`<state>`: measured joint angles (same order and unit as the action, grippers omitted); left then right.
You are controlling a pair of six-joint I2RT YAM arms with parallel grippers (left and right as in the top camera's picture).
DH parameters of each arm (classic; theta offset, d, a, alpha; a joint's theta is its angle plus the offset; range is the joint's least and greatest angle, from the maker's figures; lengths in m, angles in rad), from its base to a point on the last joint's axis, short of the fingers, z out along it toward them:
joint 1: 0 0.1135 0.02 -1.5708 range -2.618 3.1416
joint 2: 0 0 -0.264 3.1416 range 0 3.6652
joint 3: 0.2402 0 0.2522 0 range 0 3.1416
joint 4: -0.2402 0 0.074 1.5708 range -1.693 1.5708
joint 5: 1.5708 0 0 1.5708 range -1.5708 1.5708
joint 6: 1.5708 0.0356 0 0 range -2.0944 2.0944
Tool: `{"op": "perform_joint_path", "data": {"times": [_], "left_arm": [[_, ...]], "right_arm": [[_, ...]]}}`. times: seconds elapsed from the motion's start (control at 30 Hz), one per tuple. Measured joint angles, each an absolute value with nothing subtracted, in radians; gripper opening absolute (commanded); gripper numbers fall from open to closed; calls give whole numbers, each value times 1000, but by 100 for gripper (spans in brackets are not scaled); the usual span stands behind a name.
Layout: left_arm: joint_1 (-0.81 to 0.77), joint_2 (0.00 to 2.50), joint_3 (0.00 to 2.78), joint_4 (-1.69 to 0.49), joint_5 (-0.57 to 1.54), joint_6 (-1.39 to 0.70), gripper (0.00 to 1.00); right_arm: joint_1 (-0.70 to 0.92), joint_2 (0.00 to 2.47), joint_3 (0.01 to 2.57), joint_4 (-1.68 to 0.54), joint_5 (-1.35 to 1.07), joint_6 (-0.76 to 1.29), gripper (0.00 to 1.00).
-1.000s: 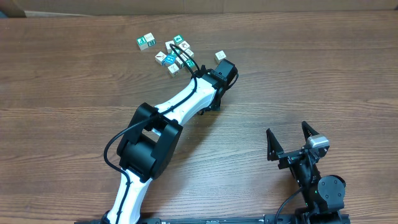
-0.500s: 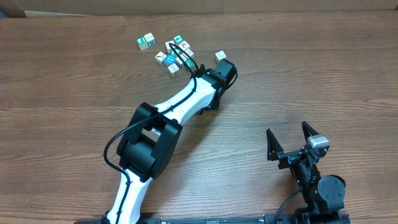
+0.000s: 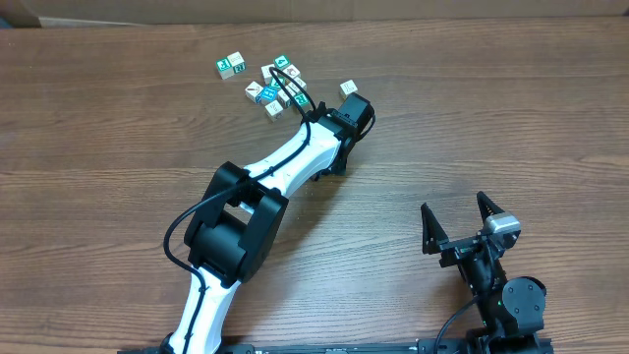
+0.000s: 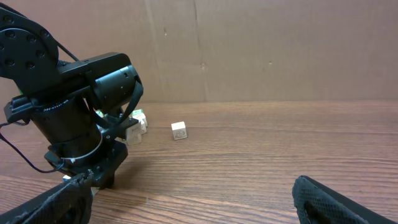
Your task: Form a horizontal line
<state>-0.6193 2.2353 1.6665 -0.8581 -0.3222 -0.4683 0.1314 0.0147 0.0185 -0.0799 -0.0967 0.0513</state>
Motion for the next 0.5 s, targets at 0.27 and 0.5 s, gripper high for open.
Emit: {"op": "perform_joint_path", "data": {"times": [0.27, 0.5], "left_arm": [[-619, 2235, 1666, -858, -322, -460, 4], [-614, 2235, 1666, -858, -318, -460, 4]], "right_arm": [[131, 15, 19, -80, -97, 51, 100], [131, 15, 19, -80, -97, 51, 100]]}}
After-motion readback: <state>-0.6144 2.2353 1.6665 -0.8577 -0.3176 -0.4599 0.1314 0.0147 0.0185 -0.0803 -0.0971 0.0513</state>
